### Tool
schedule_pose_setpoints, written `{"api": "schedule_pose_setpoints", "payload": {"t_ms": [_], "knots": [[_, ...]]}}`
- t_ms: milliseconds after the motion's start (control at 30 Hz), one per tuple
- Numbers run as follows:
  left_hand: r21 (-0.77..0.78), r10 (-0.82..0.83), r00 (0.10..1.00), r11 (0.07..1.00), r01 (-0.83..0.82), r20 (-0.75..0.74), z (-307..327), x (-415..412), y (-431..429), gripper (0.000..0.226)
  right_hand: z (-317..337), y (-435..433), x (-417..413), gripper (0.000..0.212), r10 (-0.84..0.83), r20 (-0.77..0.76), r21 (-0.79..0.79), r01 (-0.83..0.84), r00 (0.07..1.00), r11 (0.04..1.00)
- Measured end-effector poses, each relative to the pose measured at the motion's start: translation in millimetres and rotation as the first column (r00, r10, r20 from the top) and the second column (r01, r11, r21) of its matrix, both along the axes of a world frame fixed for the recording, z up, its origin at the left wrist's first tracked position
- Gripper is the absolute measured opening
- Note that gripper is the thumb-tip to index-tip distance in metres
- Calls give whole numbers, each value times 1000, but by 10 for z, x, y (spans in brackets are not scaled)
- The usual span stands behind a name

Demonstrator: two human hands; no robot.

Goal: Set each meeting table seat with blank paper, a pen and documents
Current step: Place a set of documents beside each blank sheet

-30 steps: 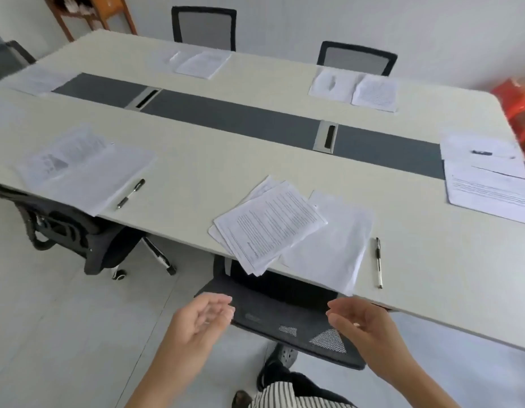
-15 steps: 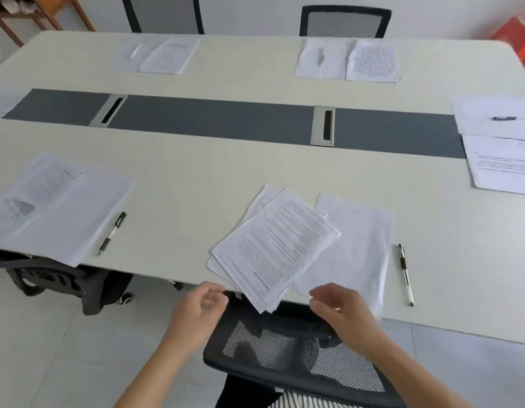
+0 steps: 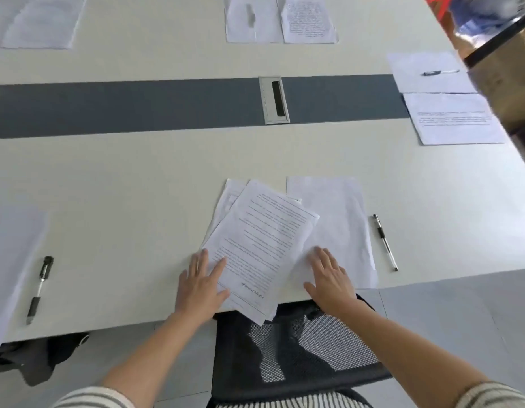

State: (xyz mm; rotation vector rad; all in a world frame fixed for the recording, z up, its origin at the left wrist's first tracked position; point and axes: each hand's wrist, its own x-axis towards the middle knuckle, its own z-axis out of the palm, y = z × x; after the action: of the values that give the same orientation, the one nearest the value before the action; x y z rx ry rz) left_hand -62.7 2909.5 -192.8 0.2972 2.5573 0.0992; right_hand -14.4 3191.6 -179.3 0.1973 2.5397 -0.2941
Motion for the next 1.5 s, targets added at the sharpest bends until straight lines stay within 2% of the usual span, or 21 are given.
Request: {"api": "schedule_pose_setpoints", "payload": {"t_ms": [333, 400, 433, 467, 500, 567, 600, 633, 700, 733, 800, 867, 900, 967, 1033, 1067, 1133, 1200, 1267, 1433, 1500], "knots": [[-13, 173, 985, 985, -173, 3, 62, 234, 64, 71, 74, 347, -69, 61, 59, -46, 7, -59, 997, 998], [-24, 178, 984, 984, -177, 17, 74, 269, 75, 70, 145, 178, -121, 55, -21, -159, -73, 9, 987, 997], [-25, 178, 984, 984, -178, 21, 78, 288, 74, 70, 187, 46, -158, 53, -124, -197, -169, 90, 973, 981], [-20, 178, 984, 984, -178, 24, 86, 313, 72, 69, 211, -93, -211, 53, -280, -166, -298, 222, 946, 928], [-14, 177, 984, 984, -177, 29, 92, 343, 66, 68, 224, -223, -282, 56, -446, -53, -422, 384, 894, 821], [-3, 163, 986, 987, -163, 41, 84, 414, 52, 67, 209, -425, -448, 63, -651, 257, -556, 660, 714, 504], [2, 155, 987, 988, -155, 52, 78, 459, 35, 67, 191, -496, -541, 58, -679, 372, -568, 734, 632, 372], [10, 142, 988, 990, -143, 68, 76, 502, 20, 67, 173, -541, -629, 47, -681, 449, -562, 775, 579, 288], [30, 113, 989, 993, -117, 100, 84, 582, -24, 67, 187, -636, -742, 23, -656, 530, -533, 813, 538, 235], [41, 103, 988, 993, -108, 113, 97, 608, -51, 67, 191, -682, -773, 18, -641, 540, -527, 813, 545, 247], [94, 116, 985, 987, -128, 126, 113, 618, -110, 66, 260, -746, -818, 18, -611, 491, -563, 761, 621, 322], [268, 252, 956, 920, -284, 149, 167, 548, -158, 68, 413, -772, -849, 24, -569, 398, -628, 666, 720, 403], [379, 374, 912, 830, -409, 167, 216, 469, -188, 72, 525, -779, -860, 23, -538, 357, -664, 612, 764, 430], [568, 613, 752, 539, -622, 242, 412, 214, -259, 85, 776, -771, -864, 24, -465, 261, -727, 489, 846, 482], [694, 674, 637, 251, -675, 375, 743, -109, -347, 96, 1029, -741, -865, 26, -424, 169, -771, 387, 890, 506], [742, 648, 636, 158, -651, 419, 922, -262, -395, 96, 1144, -723, -867, 24, -416, 125, -791, 344, 901, 506], [816, 582, 690, 76, -573, 430, 1230, -495, -463, 80, 1311, -691, -876, 19, -424, 58, -828, 281, 904, 485], [852, 564, 718, 46, -521, 409, 1455, -598, -470, 54, 1385, -657, -891, 14, -432, 17, -867, 228, 902, 443], [859, 558, 735, 77, -507, 384, 1550, -597, -412, 35, 1369, -614, -891, 16, -422, 10, -882, 207, 906, 424], [805, 525, 780, 265, -530, 341, 1313, -488, -252, 17, 1098, -490, -836, 26, -397, 31, -846, 236, 917, 479], [776, 540, 759, 276, -567, 363, 1233, -451, -181, 17, 990, -459, -823, 25, -402, 42, -824, 259, 915, 504]]}}
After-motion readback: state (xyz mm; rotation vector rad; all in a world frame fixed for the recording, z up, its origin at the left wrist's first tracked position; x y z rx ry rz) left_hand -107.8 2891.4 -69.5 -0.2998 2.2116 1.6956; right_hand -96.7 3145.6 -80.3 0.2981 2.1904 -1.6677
